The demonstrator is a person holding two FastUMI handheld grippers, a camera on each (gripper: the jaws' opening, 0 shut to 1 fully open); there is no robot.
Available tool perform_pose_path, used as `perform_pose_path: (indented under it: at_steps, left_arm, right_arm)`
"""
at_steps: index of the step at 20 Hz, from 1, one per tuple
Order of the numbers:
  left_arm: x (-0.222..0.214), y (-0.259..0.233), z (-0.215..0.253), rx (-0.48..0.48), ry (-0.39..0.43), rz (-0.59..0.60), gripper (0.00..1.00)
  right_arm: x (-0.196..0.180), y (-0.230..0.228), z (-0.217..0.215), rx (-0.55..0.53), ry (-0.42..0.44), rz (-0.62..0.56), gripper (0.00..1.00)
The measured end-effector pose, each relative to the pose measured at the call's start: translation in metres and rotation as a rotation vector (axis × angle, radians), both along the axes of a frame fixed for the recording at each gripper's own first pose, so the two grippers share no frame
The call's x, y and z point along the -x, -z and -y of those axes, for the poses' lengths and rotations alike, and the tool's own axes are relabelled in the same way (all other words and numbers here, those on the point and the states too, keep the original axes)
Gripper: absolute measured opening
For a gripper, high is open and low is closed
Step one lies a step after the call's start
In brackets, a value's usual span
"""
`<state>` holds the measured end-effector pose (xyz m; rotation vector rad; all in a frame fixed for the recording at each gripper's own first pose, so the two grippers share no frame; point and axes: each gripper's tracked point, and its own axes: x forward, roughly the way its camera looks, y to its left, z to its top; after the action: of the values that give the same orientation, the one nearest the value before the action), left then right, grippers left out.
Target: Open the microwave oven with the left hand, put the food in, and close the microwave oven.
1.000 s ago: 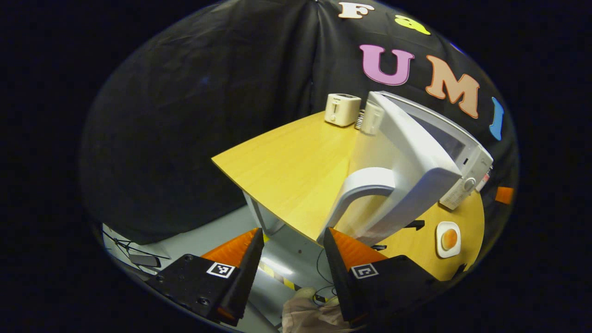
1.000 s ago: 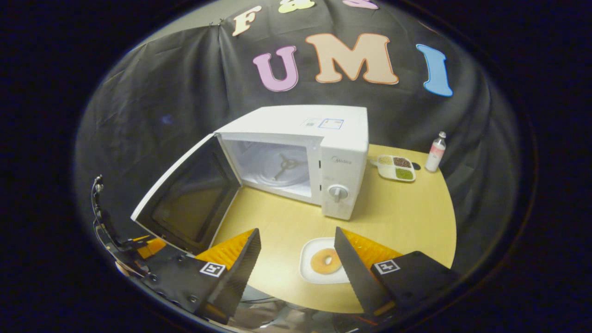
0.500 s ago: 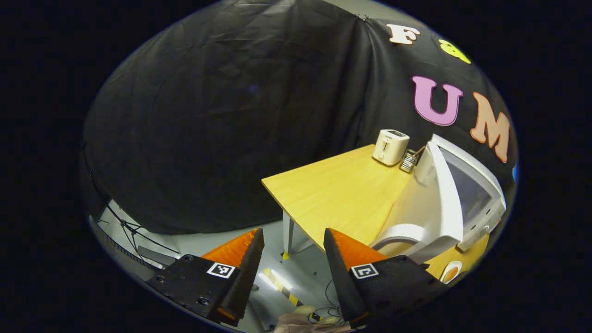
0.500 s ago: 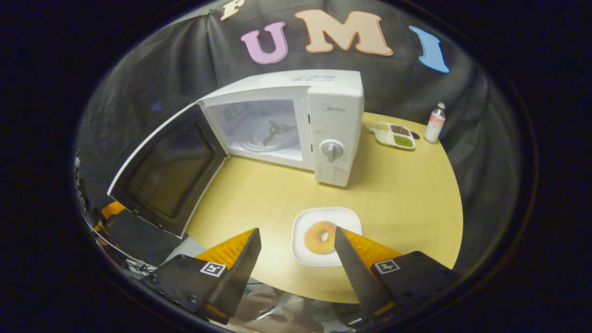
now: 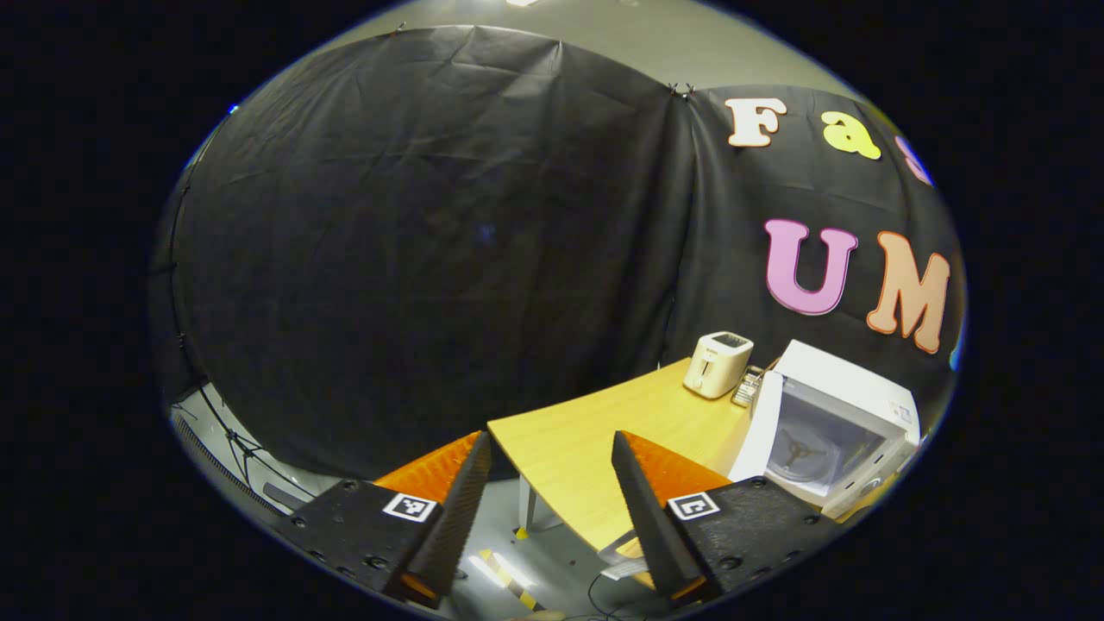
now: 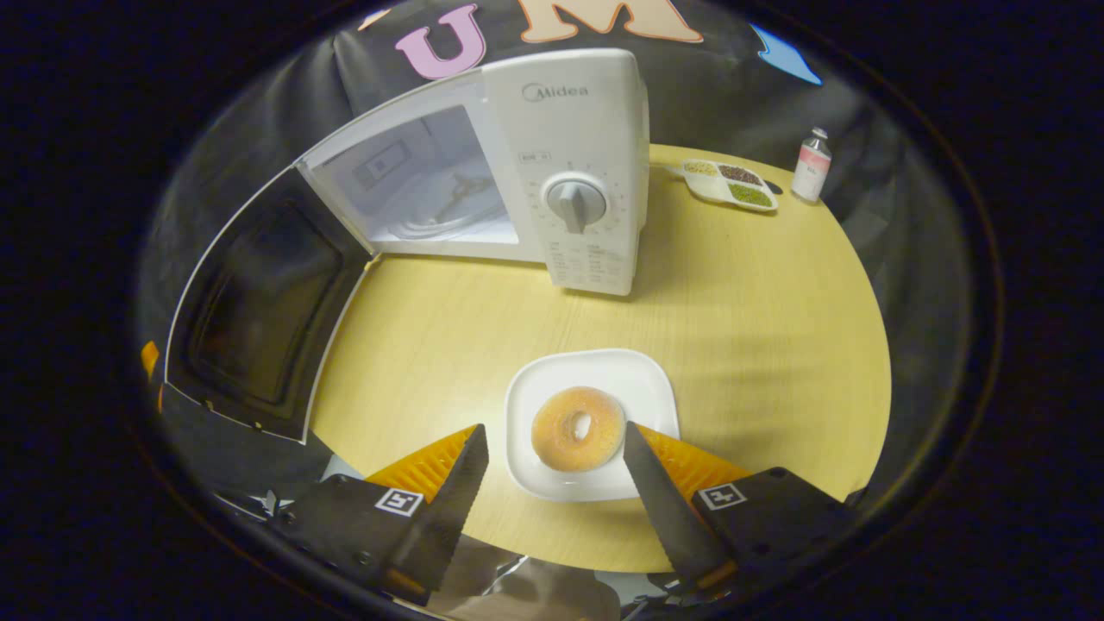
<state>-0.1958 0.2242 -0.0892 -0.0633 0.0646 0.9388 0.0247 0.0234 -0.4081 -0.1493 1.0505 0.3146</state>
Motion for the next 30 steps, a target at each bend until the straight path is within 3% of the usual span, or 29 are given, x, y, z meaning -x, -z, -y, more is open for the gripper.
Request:
perform_pose_path:
  at_steps: [1,2,5,8,17,18,19,23,27,28,30]
  left_arm:
    - [-0.003,-0.009,0.005,-0.019,0.007,0.003,0.96]
    - [-0.007,-0.013,0.01,-0.038,0.008,0.002,0.99]
    - [-0.013,-0.027,0.02,-0.082,0.01,0.003,0.94]
    - [-0.014,-0.036,0.029,-0.11,0.003,-0.004,0.99]
    - [-0.014,-0.039,0.046,-0.114,0.008,-0.012,0.99]
    - [-0.013,-0.036,0.043,-0.111,0.011,-0.018,0.96]
    - [-0.014,-0.034,0.042,-0.107,0.015,-0.026,0.96]
    - [-0.028,-0.032,0.034,-0.096,0.064,-0.021,0.96]
    - [-0.05,-0.025,0.01,-0.084,0.144,-0.037,0.94]
    - [-0.055,-0.023,0.005,-0.078,0.167,-0.043,0.96]
    - [-0.071,-0.017,-0.008,-0.059,0.22,-0.058,0.96]
  right_arm:
    - [-0.001,0.004,0.0,0.009,-0.003,-0.013,0.99]
    - [-0.003,0.01,0.001,0.013,-0.004,-0.025,0.99]
    - [-0.007,0.023,0.002,0.031,-0.012,-0.05,0.99]
    - [-0.01,0.033,0.005,0.057,-0.027,-0.067,0.99]
    - [-0.008,0.054,0.007,0.121,-0.116,-0.061,0.99]
    - [-0.009,0.054,0.006,0.126,-0.122,-0.05,0.92]
    - [-0.009,0.054,0.006,0.129,-0.121,-0.043,0.92]
    - [-0.008,0.052,0.009,0.148,-0.08,-0.017,0.75]
    - [-0.003,0.036,0.002,0.116,0.012,0.021,0.75]
    - [0.001,0.03,-0.002,0.098,0.045,0.03,0.81]
    - [0.009,0.021,-0.02,0.034,0.124,0.037,0.81]
